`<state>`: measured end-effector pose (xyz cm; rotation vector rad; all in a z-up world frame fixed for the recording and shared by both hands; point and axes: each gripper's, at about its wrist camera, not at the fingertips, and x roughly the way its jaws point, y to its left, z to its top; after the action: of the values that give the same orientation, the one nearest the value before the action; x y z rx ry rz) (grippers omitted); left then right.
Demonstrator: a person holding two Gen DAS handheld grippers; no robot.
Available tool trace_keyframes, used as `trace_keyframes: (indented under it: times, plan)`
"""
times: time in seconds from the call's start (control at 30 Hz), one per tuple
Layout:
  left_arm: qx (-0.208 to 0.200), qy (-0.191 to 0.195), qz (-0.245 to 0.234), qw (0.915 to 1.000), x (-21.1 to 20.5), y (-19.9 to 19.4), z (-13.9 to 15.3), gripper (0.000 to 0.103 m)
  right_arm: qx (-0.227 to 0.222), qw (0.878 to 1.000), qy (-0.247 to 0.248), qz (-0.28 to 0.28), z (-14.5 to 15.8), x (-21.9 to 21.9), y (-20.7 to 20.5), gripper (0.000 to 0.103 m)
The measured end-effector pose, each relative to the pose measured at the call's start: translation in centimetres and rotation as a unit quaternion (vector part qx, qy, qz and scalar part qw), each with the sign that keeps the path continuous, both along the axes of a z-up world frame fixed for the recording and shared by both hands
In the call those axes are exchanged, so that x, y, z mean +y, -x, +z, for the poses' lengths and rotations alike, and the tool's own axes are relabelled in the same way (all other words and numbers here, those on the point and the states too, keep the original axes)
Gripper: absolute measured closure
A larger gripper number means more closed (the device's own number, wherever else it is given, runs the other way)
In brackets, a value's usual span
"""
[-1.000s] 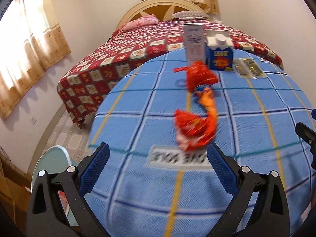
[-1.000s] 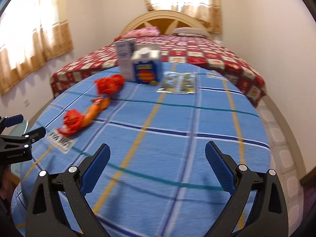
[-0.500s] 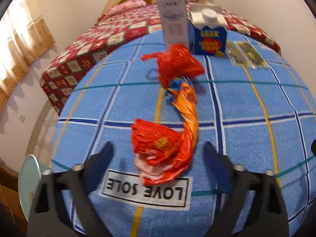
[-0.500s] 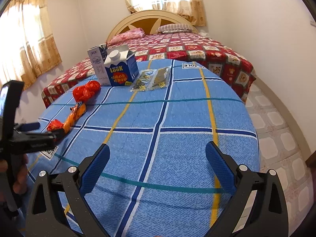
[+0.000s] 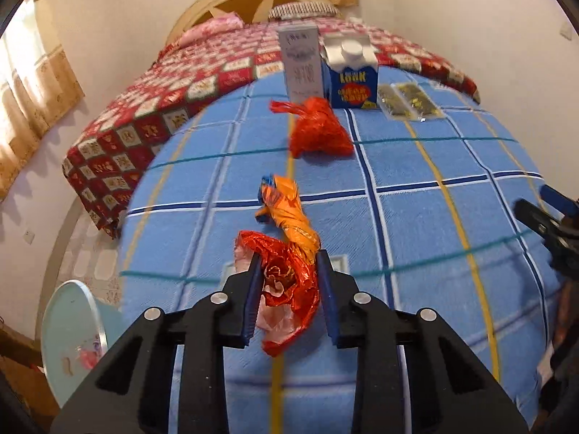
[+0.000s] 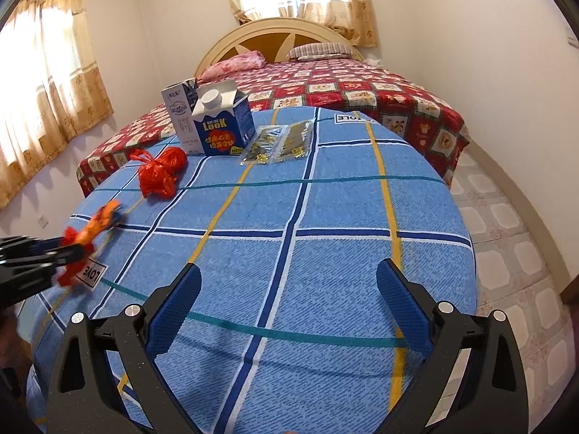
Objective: Collect trash
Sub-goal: 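Grasp the red-orange foil wrapper with the left tool while the right tool grasps the red plastic bag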
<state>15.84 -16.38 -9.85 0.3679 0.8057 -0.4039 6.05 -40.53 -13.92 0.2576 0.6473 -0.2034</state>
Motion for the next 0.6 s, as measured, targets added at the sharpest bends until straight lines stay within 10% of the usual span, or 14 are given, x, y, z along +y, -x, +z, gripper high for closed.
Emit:
trace_keyframes:
  times: [0.6]
  plan:
    - [-0.060, 0.003, 0.095, 0.9937, 7.7, -3.9, 1.8, 0.074, 0.029, 0.994, 0.069, 0.084, 4.0, 9.5, -15.6, 0.008]
